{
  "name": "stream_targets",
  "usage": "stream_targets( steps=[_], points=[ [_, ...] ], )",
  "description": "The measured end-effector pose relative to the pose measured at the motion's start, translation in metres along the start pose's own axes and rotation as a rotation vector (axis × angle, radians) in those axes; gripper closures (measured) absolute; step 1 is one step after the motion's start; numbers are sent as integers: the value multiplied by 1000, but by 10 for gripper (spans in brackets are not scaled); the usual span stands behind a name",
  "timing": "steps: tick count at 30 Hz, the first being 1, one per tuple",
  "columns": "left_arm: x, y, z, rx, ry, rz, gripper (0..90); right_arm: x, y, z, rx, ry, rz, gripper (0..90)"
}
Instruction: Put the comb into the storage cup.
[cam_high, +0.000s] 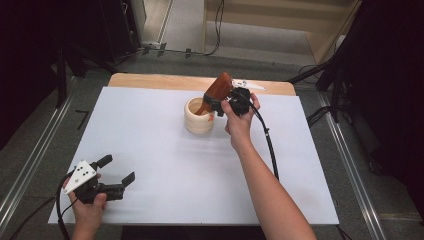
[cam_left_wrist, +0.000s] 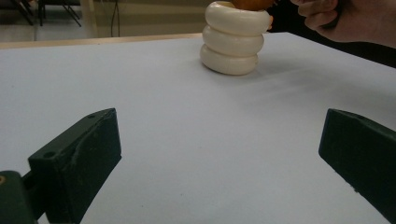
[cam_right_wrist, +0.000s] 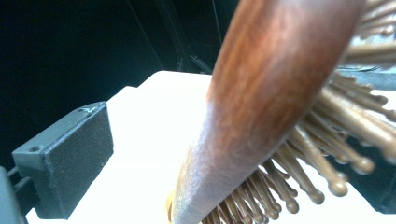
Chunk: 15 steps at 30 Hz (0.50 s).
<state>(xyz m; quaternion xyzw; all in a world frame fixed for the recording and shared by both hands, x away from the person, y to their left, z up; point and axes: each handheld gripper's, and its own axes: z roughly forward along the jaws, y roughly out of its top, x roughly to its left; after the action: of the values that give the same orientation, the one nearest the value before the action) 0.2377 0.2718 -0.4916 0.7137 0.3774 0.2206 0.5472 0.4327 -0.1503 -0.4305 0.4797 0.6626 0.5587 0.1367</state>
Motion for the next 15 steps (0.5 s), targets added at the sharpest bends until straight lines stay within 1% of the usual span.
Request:
stream_targets(
  steps=[3,4,8,10,12,13,15],
  points=[
    [0,0,0,-1,0,0,0,0,1,-2,1,-6,-7,0],
    [0,0,0,-1,0,-1,0,0,2,-4,4,-19,-16,0],
    [0,0,0,-1,0,-2,0,-1,3,-8,6,-32,-33,0],
    [0,0,0,-2,0,-1,0,0,3,-9,9,-29,-39,0],
    [0,0,1,-1,0,-1,0,1,2,-11,9,-38,-55,0],
    [0,0,1,-2,0,-1,0,3,2,-13,8,-52,-70,0],
    [0,0,0,0,0,-1,0,3,2,-15,9,-46,-75,0]
  ],
)
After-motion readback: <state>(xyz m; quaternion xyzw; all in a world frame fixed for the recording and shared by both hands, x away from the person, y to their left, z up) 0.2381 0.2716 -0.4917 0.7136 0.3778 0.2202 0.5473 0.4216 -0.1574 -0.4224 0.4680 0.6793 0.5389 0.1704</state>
